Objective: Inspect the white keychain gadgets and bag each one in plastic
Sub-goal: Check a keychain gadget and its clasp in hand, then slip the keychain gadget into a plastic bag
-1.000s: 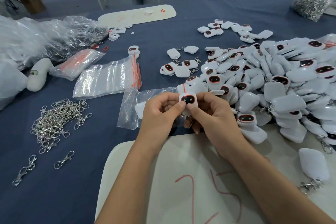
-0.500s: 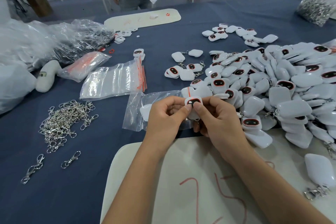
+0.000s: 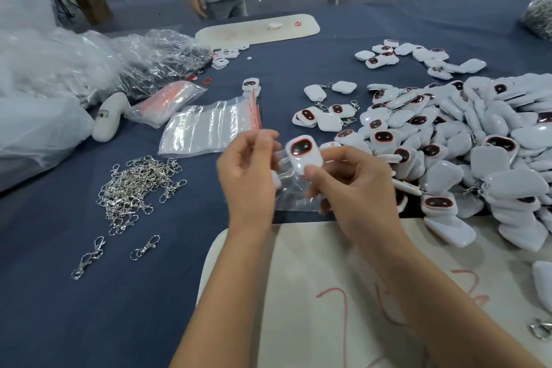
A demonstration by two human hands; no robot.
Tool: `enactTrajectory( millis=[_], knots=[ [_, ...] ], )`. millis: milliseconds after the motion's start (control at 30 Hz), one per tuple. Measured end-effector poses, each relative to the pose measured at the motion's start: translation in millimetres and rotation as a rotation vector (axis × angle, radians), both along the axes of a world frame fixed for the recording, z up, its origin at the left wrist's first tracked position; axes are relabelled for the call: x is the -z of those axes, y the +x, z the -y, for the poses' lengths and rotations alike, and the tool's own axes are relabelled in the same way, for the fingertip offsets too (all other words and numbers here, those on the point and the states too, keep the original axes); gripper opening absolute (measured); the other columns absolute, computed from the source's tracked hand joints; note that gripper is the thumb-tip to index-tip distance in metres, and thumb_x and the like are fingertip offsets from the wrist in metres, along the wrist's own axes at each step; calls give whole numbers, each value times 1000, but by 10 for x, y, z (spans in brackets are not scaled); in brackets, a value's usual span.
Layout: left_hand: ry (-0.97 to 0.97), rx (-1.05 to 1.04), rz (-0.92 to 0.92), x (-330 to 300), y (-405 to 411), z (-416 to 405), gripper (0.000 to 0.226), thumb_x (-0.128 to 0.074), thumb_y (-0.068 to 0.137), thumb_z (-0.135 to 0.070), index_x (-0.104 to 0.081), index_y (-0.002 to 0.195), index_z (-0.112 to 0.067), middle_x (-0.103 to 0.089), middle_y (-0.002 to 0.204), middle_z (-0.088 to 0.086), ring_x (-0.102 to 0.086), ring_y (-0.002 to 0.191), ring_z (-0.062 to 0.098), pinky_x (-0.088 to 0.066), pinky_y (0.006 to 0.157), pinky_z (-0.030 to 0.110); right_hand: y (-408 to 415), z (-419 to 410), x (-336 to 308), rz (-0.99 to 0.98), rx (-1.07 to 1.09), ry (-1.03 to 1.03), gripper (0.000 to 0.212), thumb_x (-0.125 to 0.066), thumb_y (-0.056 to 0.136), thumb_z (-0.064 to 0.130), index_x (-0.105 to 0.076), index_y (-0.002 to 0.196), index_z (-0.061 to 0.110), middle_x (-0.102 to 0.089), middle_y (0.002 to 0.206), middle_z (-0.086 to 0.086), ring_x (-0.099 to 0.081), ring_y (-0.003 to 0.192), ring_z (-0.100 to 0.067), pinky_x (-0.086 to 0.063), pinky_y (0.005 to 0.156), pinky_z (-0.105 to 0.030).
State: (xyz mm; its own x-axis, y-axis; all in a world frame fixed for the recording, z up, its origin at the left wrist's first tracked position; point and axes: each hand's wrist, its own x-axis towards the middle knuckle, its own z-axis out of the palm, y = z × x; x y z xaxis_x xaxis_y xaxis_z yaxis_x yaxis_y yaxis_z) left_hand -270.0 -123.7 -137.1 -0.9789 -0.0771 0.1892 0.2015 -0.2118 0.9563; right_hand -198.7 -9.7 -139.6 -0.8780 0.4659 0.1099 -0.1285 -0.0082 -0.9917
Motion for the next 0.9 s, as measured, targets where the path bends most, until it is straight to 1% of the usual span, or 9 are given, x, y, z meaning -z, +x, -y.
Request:
enactTrajectory(
  millis=[233,333,400,467,500,567,667,833,900],
  knots=[
    [85,-478,-80,-41,-319,739,17,-59,95,-14,-68,81,-15,-64,73,1,-54,60,13,-44,57,28,-596,882,-229,204,-314,-336,10,-72,94,-1,-65,98,6,-74,70,-11,-66,49,-14,-51,46,-21],
    [247,-802,-102,-71,-406,996,16,-53,89,-5,-63,77,-9,-57,71,11,-48,60,21,-35,54,36,-900,1209,-265,210,-397,-464,20,-65,97,-5,-58,115,-2,-71,83,-15,-69,55,-14,-62,61,-24],
    [285,-946,-137,-83,-409,1092,20,-49,87,-1,-59,73,-10,-54,69,10,-48,66,25,-34,62,39,-1018,1345,-261,236,-460,-443,44,-62,98,-5,-48,139,-9,-70,111,-25,-75,76,-15,-63,88,-34],
    [278,-1005,-161,-94,-381,1116,22,-47,85,0,-58,71,-13,-52,65,4,-48,66,22,-36,64,35,-1059,1396,-223,295,-514,-352,54,-59,98,-8,-35,145,-18,-54,140,-38,-69,118,-30,-50,109,-54],
    [274,-1003,-158,-91,-372,1101,22,-46,85,0,-57,71,-13,-51,63,2,-48,64,19,-37,64,32,-1081,1388,-183,323,-505,-313,53,-56,97,-10,-33,144,-20,-49,146,-37,-59,131,-38,-46,111,-58],
    [268,-959,-133,-72,-382,1061,23,-46,84,0,-58,70,-13,-51,63,2,-47,62,17,-37,62,30,-1077,1323,-99,309,-455,-246,46,-51,99,-12,-39,144,-16,-52,149,-24,-55,136,-36,-51,110,-47],
    [250,-851,-102,-37,-416,979,22,-48,84,-1,-59,69,-14,-52,66,7,-46,67,26,-34,63,39,-947,1183,-116,255,-437,-307,40,-50,103,-9,-51,142,-5,-60,138,-13,-70,104,-17,-60,91,-23],
    [50,-571,-110,-20,-353,696,18,-50,85,-11,-63,74,-16,-57,69,7,-49,65,23,-37,61,41,-632,830,-268,132,-351,-277,28,-50,103,-6,-63,127,-1,-73,114,-17,-76,97,-24,-65,75,-28],
    [-29,-435,-106,-28,-287,490,21,-51,86,-11,-64,73,-20,-58,67,2,-49,62,20,-38,61,41,-470,586,-277,77,-247,-168,23,-49,102,-7,-67,116,0,-75,97,-16,-78,81,-25,-63,65,-29]
  ],
)
